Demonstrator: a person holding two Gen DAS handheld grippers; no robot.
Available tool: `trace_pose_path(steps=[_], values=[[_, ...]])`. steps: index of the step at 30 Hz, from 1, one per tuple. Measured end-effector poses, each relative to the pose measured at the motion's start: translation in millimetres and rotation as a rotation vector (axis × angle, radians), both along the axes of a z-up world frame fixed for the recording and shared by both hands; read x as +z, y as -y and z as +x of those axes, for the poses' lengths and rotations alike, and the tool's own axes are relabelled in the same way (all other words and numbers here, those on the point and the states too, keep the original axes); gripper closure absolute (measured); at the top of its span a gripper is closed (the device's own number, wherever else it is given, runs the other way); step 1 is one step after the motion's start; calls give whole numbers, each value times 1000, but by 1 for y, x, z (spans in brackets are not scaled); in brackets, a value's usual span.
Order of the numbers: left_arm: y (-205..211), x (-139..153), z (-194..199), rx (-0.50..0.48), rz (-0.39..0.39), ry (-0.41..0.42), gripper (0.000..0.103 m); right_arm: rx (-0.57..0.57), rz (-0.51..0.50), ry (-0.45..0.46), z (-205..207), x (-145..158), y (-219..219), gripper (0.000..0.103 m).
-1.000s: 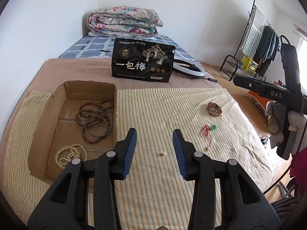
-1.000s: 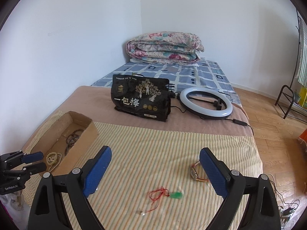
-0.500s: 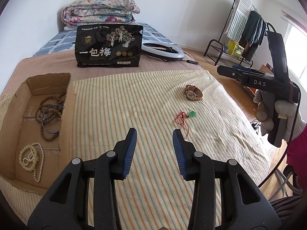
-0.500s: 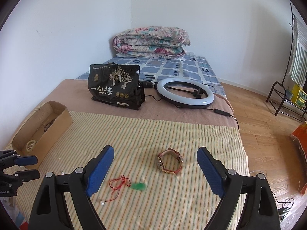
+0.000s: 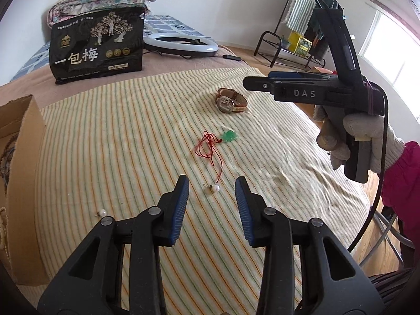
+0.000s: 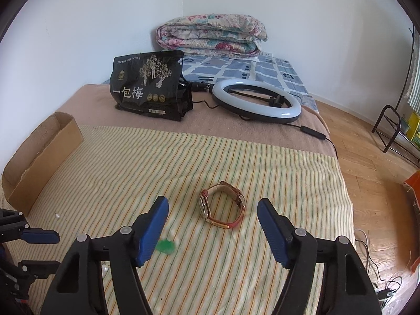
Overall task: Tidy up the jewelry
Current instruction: 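Close left tool on the loose pearl while right tool grasps the red-strap watch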
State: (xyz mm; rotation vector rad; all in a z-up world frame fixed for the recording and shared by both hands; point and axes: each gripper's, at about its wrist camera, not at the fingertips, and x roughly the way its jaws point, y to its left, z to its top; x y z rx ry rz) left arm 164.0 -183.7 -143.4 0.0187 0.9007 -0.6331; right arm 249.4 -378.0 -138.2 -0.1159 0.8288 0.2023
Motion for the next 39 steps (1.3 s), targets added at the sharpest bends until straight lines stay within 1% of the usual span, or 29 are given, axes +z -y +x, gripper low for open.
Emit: trace_pose_path(steps=[2,4,6,7,16,19,22,28,30,35,39], values=[[8,-7,1,-15,16,-7,71,14,-8,-14,4,-7,-2,35],[14,-13,3,-29,26,-11,71,32,-17,-32,9,-14,-5,39],[19,-20,5,-38,34,-16,76,46,-33,-46,12,-20,-9,42],[20,-23,8,-42,40,-19,80,50,-42,-49,14,-23,-10,42],[32,-41,17,-56,90,-18,81,48,-63,-80,31,-44,-10,48],[34,-46,17,-54,107,-15,85,46,-65,-93,37,-50,-9,51],[35,-47,17,-57,109,-14,85,59,-70,-115,41,-58,-13,56],[33,-49,21,-48,101,-23,93,71,-93,-131,46,-67,-21,67],[32,-49,21,-46,96,-25,93,68,-95,-127,46,-67,-21,75],[29,-47,21,-36,89,-18,93,73,-112,-118,44,-64,-24,90],[24,-43,22,-17,67,-22,94,67,-111,-107,41,-59,-24,93]])
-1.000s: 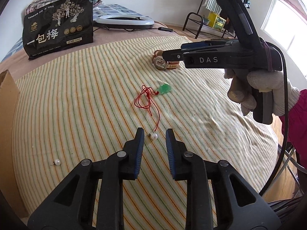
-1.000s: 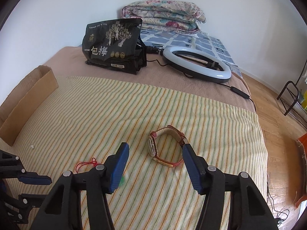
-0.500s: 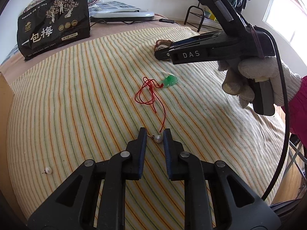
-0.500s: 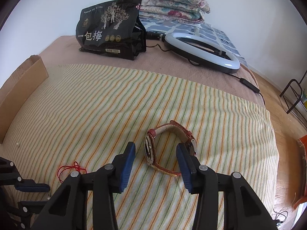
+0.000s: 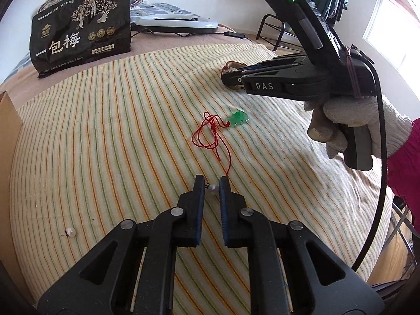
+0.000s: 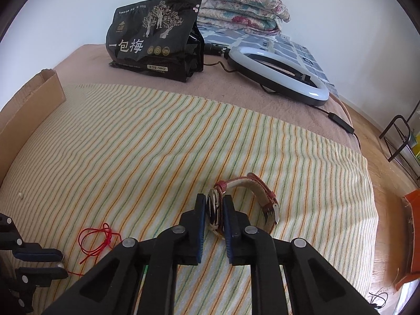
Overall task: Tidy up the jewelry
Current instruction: 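Close left tool on the loose pearl while right tool grasps the red-strap watch, then carry the pearl with left tool while right carries the watch over the box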
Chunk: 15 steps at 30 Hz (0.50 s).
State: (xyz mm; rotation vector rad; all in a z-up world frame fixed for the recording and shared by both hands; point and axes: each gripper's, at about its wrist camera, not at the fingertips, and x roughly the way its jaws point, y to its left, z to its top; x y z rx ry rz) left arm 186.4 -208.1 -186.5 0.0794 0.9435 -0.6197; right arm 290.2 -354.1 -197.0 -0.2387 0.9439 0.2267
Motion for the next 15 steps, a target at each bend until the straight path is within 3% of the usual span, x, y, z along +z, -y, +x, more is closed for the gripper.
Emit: trace_pose_path(steps=[15], values=[[-22,26,-4,45,-54,29,94,-50,41,48,-21,32,16,93]])
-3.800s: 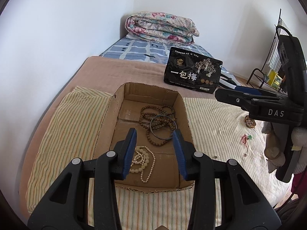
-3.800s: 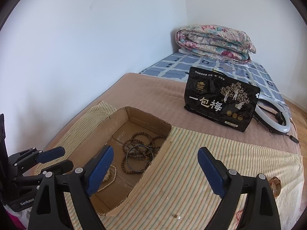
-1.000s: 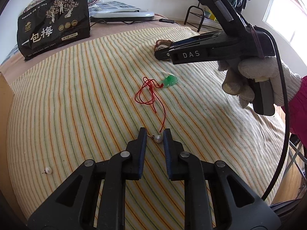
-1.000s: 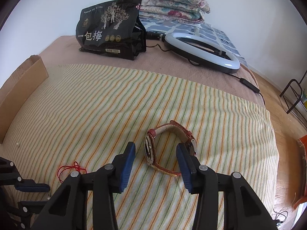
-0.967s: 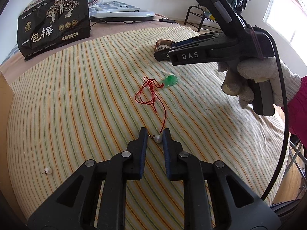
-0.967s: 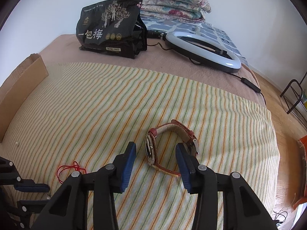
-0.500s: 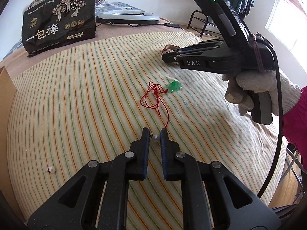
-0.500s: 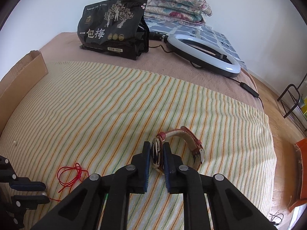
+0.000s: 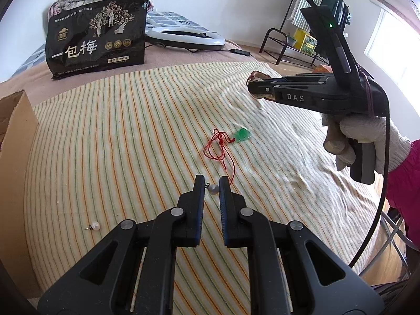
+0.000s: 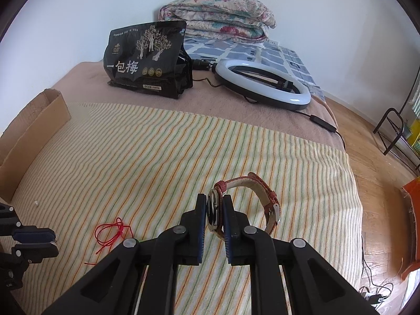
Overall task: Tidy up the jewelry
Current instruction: 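Carry the pearl with left tool while right carries the watch over the box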
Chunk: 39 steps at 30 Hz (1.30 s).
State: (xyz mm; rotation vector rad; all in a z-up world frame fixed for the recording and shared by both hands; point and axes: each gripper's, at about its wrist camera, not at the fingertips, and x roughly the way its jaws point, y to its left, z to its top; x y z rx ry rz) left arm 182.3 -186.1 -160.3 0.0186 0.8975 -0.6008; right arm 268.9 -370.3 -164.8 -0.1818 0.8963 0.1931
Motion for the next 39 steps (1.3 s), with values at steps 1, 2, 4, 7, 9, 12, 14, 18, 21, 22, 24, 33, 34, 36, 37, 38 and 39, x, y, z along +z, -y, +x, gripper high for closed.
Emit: trace_pose_path(steps=[1,2,4,7,9,12,14,18,21,22,24,33,34,36,37,38,39], values=[[-2,3,-1,3,-2,5,94,-3,3,4,-2,3,1,93],[-4,5,-1,5,-4,9,94,-4,7,8,-3,6,1,93],[-8,11,-3,12,-10,20,94,-3,14,19,-7,13,1,93],[-14,20,-7,23,-17,38,94,-2,22,38,-14,24,-1,93],[-19,28,-9,31,-23,51,94,1,28,50,-18,33,-4,93],[-28,40,-13,43,-30,73,94,13,31,72,-25,47,-10,93],[-35,47,-17,53,-32,87,94,23,32,84,-28,56,-15,93],[-51,61,-24,78,-40,116,94,44,42,106,-38,74,-28,93],[-64,72,-29,100,-50,136,94,62,47,119,-45,85,-39,93],[-69,75,-31,107,-54,140,94,70,49,124,-47,88,-44,93],[-78,80,-35,122,-60,151,94,84,50,132,-52,95,-54,93],[-127,98,-48,196,-63,192,94,151,86,162,-62,119,-100,93],[-133,100,-49,207,-62,196,94,160,87,164,-62,121,-106,93],[-146,102,-51,227,-61,204,94,180,92,169,-63,125,-119,93],[-153,103,-51,239,-59,209,94,190,93,171,-63,128,-125,93],[-160,104,-52,251,-57,212,94,200,92,174,-63,130,-132,93],[-167,104,-52,262,-56,214,94,209,92,177,-62,132,-138,93]])
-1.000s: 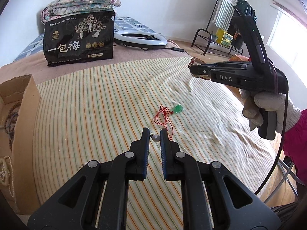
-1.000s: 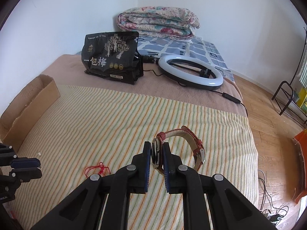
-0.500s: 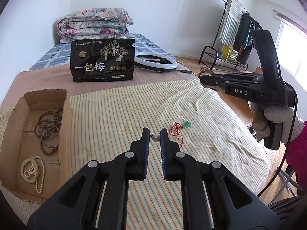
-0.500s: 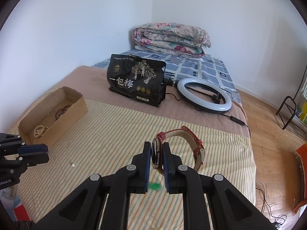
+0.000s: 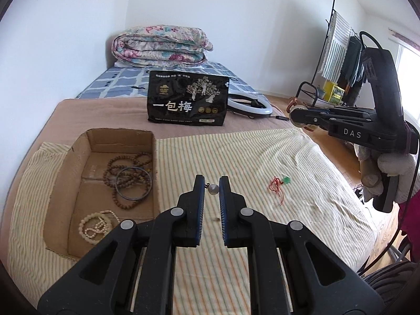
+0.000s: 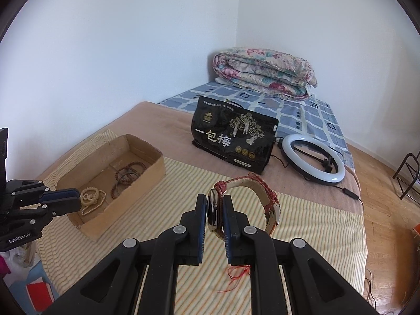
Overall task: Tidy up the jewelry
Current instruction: 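Carry the pearl with left tool while right carries the watch over the box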
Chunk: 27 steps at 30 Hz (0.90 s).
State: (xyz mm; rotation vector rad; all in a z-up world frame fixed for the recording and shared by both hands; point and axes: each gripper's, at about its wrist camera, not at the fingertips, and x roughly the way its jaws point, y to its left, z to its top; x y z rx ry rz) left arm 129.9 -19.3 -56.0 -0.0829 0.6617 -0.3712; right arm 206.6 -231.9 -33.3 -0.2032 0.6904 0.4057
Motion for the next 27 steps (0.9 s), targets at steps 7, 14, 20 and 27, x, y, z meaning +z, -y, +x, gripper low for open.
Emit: trace_pose_path(steps=[7,14,20,27], values=[[-49,2,-2,84,8,16,94,67,3,11,3,10,-47,93],[-90,2,-3,153,27,31,94,144,12,-2,9,9,-98,93],[-115,-6,0,192,31,17,94,208,12,-28,13,-1,-141,93],[-131,-19,4,217,26,-4,94,255,13,-70,17,-16,-175,93]])
